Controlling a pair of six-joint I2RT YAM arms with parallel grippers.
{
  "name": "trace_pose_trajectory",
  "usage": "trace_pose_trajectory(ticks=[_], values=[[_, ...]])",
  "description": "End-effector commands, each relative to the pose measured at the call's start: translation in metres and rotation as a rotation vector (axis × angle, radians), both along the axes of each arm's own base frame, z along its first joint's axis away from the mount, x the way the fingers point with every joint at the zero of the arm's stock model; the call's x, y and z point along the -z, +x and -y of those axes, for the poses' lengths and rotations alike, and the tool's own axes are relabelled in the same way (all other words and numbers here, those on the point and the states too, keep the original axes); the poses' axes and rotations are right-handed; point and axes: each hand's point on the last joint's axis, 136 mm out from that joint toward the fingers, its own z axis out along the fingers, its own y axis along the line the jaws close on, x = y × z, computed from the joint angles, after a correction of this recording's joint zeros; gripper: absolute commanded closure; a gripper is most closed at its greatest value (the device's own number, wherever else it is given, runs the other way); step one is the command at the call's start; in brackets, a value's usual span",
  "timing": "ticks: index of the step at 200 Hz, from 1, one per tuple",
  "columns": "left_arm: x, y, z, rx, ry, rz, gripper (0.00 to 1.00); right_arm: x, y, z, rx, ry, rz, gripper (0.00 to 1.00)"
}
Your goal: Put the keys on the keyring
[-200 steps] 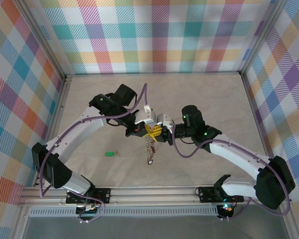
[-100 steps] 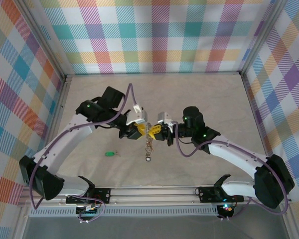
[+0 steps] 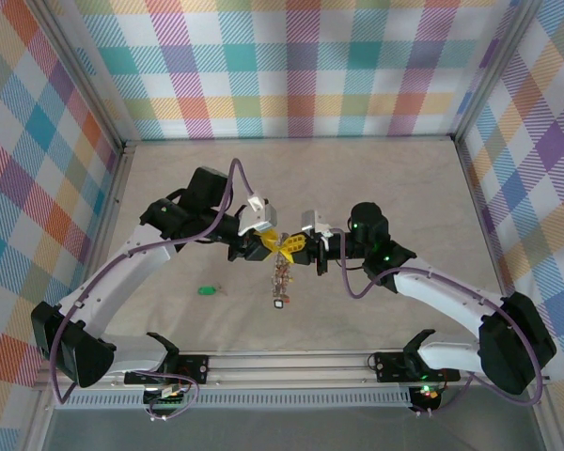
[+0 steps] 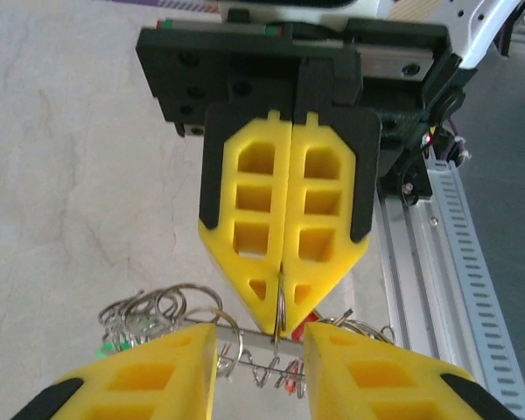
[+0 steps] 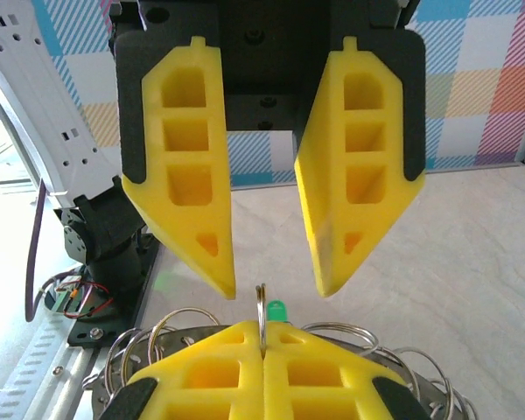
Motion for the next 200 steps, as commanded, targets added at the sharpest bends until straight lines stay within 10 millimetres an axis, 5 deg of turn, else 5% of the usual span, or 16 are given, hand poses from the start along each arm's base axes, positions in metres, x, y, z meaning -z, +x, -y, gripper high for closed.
trace_pose_trajectory(ticks=[1, 59, 102, 119, 139, 200], values=[[-0.009, -0.002, 0.004, 0.022, -0.055, -0.013, 0.71, -0.026, -0.006, 0.001, -0.032, 0.08, 0.07, 1.0], [-0.004, -0.006, 0.002, 0.032, -0.049, -0.022, 0.75, -0.029, -0.005, 0.001, -0.031, 0.093, 0.051, 1.0], [-0.004, -0.006, 0.002, 0.034, -0.042, -0.013, 1.0, -0.028, -0.006, 0.0, -0.033, 0.087, 0.055, 1.0], [-0.004, -0.004, 0.0, 0.027, -0.025, 0.005, 1.0, -0.024, -0.005, 0.001, -0.025, 0.059, 0.075, 1.0], [-0.003, 0.0, -0.005, 0.001, 0.02, 0.029, 1.0, -0.012, -0.003, 0.004, -0.01, -0.018, 0.08, 0.88], [0.0, 0.0, -0.01, 0.008, 0.11, 0.054, 1.0, 0.002, -0.002, 0.007, 0.003, -0.106, 0.067, 0.75]])
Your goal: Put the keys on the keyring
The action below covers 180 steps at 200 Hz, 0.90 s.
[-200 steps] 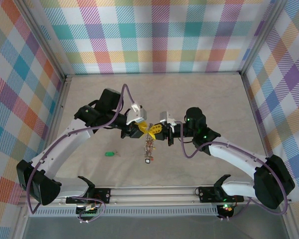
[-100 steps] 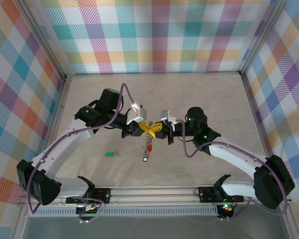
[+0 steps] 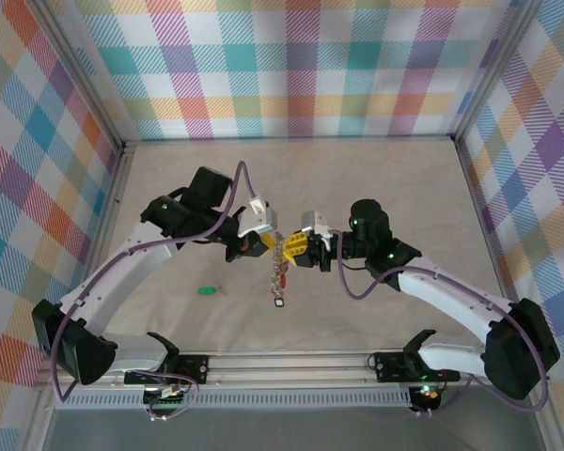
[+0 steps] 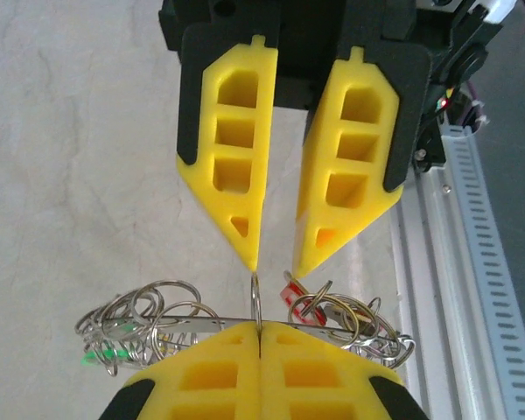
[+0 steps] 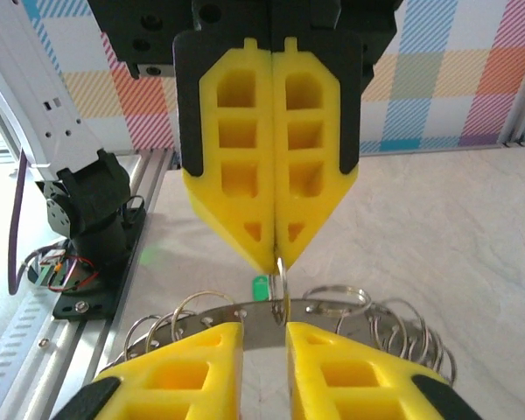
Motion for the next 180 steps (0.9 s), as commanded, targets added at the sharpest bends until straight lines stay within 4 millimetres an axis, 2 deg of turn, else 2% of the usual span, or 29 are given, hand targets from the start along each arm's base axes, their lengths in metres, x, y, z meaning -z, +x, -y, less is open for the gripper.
trace_pose_trajectory(ticks=[1, 62, 121, 168, 180], values=[[-0.012, -0.001, 0.0, 0.023, 0.001, 0.038, 1.0, -0.005, -0.003, 0.0, -0.018, -0.018, 0.029, 0.75], [-0.008, -0.005, 0.006, 0.055, 0.004, -0.009, 1.0, -0.008, 0.001, -0.008, -0.026, -0.012, 0.035, 0.71], [-0.009, -0.008, 0.008, 0.08, -0.004, -0.025, 1.0, -0.003, 0.008, -0.012, -0.007, -0.024, 0.029, 0.69], [-0.009, -0.01, 0.01, 0.102, 0.004, -0.046, 1.0, -0.004, 0.003, -0.015, -0.043, -0.023, 0.025, 0.75], [-0.008, -0.011, 0.01, 0.104, 0.004, -0.046, 1.0, -0.002, 0.002, -0.017, -0.051, -0.024, 0.02, 0.81]])
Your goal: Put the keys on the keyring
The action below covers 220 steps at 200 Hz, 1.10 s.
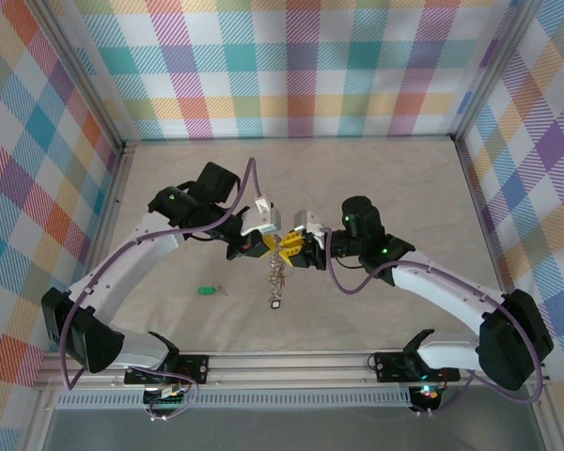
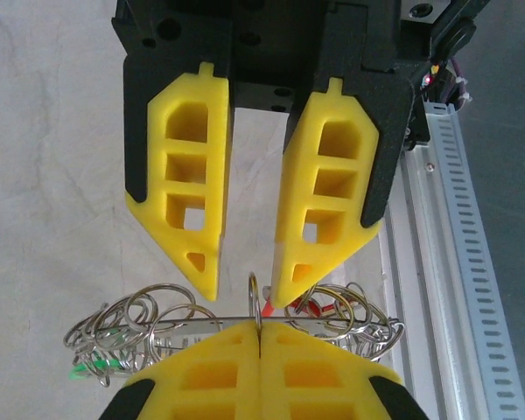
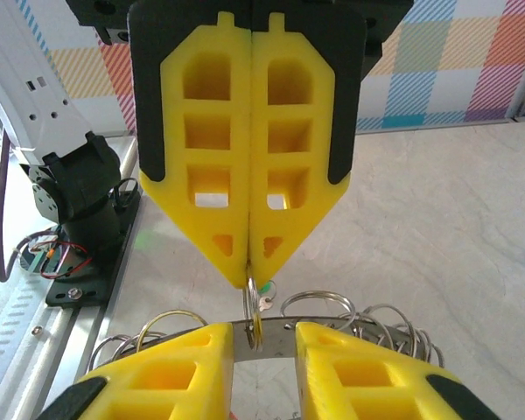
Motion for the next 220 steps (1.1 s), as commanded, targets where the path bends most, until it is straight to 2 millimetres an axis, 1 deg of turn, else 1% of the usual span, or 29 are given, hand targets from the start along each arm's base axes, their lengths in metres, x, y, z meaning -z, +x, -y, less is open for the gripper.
trace_pose_trajectory(ticks=[1, 25, 33, 36, 43, 52, 61, 74, 82, 97, 108, 118, 122, 142, 172, 201, 220], values=[[-0.015, -0.008, 0.007, 0.055, -0.047, 0.005, 1.0, -0.012, -0.005, -0.007, -0.054, 0.024, 0.033, 0.81], [-0.014, -0.007, 0.008, 0.051, -0.046, 0.002, 1.0, -0.011, -0.007, -0.009, -0.067, 0.028, 0.03, 1.0], [-0.016, -0.007, 0.008, 0.049, -0.052, 0.002, 1.0, -0.013, -0.007, -0.009, -0.068, 0.039, 0.035, 1.0], [-0.017, -0.007, 0.009, 0.049, -0.056, 0.004, 0.95, -0.013, -0.007, -0.009, -0.066, 0.044, 0.036, 1.0], [-0.019, -0.007, 0.009, 0.045, -0.066, 0.006, 0.8, -0.016, -0.008, -0.009, -0.063, 0.058, 0.041, 1.0], [-0.022, -0.008, 0.005, 0.032, -0.075, 0.011, 0.7, -0.019, -0.008, -0.009, -0.057, 0.077, 0.051, 1.0], [-0.025, -0.006, -0.003, -0.003, -0.066, 0.026, 0.67, -0.022, -0.008, -0.007, -0.05, 0.095, 0.06, 1.0], [-0.027, 0.008, -0.018, -0.124, -0.049, 0.059, 0.65, -0.026, -0.009, -0.005, -0.04, 0.12, 0.071, 1.0], [-0.03, 0.016, -0.028, -0.196, -0.06, 0.077, 0.62, -0.029, -0.01, -0.004, -0.028, 0.144, 0.078, 1.0], [-0.039, 0.018, -0.037, -0.264, -0.12, 0.104, 0.57, -0.031, -0.014, 0.0, -0.028, 0.196, 0.094, 1.0], [-0.043, 0.013, -0.039, -0.275, -0.16, 0.11, 0.56, -0.032, -0.016, 0.002, -0.029, 0.22, 0.102, 1.0], [-0.043, 0.003, -0.039, -0.246, -0.182, 0.104, 0.56, -0.03, -0.02, 0.003, -0.04, 0.23, 0.11, 1.0], [-0.043, -0.001, -0.038, -0.228, -0.191, 0.105, 0.56, -0.033, -0.021, 0.004, -0.044, 0.25, 0.136, 1.0], [-0.035, -0.017, -0.034, -0.148, -0.245, 0.111, 0.56, -0.035, -0.025, 0.007, -0.051, 0.295, 0.202, 1.0], [-0.032, -0.017, -0.026, -0.116, -0.329, 0.15, 0.55, -0.038, -0.025, 0.009, -0.044, 0.353, 0.268, 1.0], [-0.025, -0.017, -0.016, -0.051, -0.302, 0.134, 0.55, -0.039, -0.026, 0.004, -0.082, 0.372, 0.288, 1.0], [-0.025, -0.017, -0.01, -0.014, -0.296, 0.129, 0.55, -0.04, -0.024, 0.0, -0.102, 0.384, 0.299, 1.0]])
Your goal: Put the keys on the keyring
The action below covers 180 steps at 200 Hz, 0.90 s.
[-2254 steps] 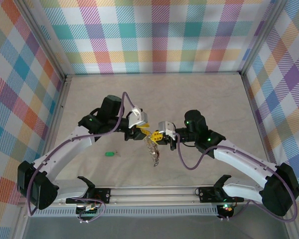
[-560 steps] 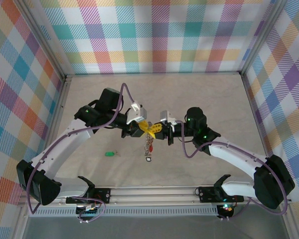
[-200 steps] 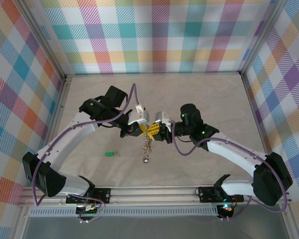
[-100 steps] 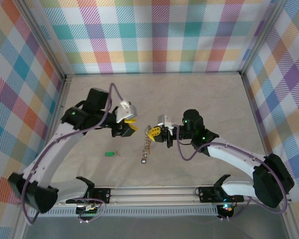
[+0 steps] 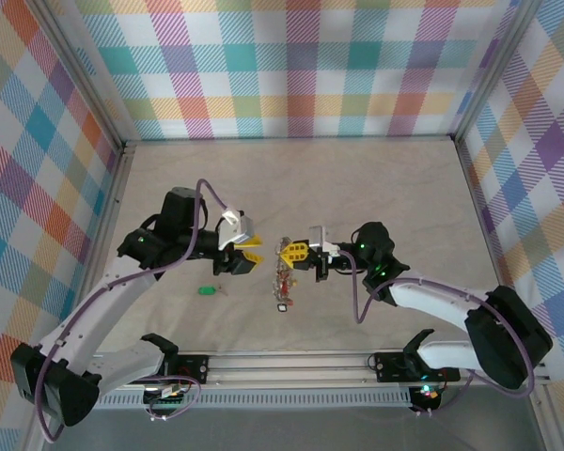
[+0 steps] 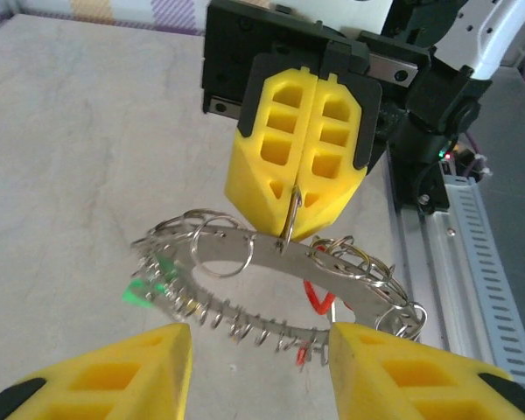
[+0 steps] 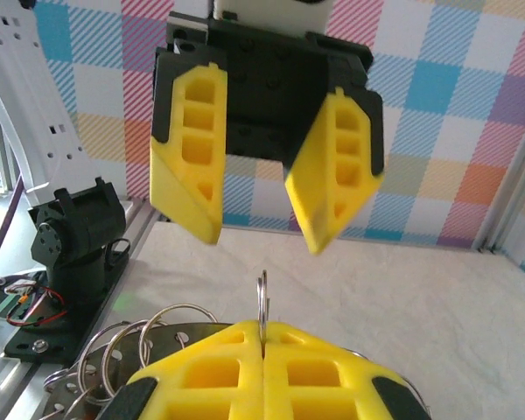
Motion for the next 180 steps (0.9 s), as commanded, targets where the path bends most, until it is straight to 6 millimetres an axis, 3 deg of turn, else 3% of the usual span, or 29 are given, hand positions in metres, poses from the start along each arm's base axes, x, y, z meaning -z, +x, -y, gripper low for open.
trace_pose_trajectory(ticks=[1, 59, 129, 151, 180], values=[[-0.017, -0.003, 0.012, 0.09, -0.043, 0.058, 0.55, -0.028, -0.006, -0.004, -0.06, 0.095, 0.107, 1.0], [-0.017, -0.008, 0.017, 0.124, -0.063, 0.081, 0.66, -0.031, 0.0, -0.013, -0.082, 0.11, 0.149, 1.0], [-0.014, -0.002, 0.014, 0.084, -0.038, 0.124, 0.66, -0.036, -0.001, -0.016, -0.114, 0.115, 0.143, 1.0], [-0.013, -0.001, 0.015, 0.097, -0.039, 0.131, 0.76, -0.035, -0.002, -0.017, -0.122, 0.11, 0.14, 1.0], [-0.014, -0.001, 0.018, 0.113, -0.047, 0.129, 0.81, -0.036, -0.001, -0.019, -0.131, 0.109, 0.14, 1.0]])
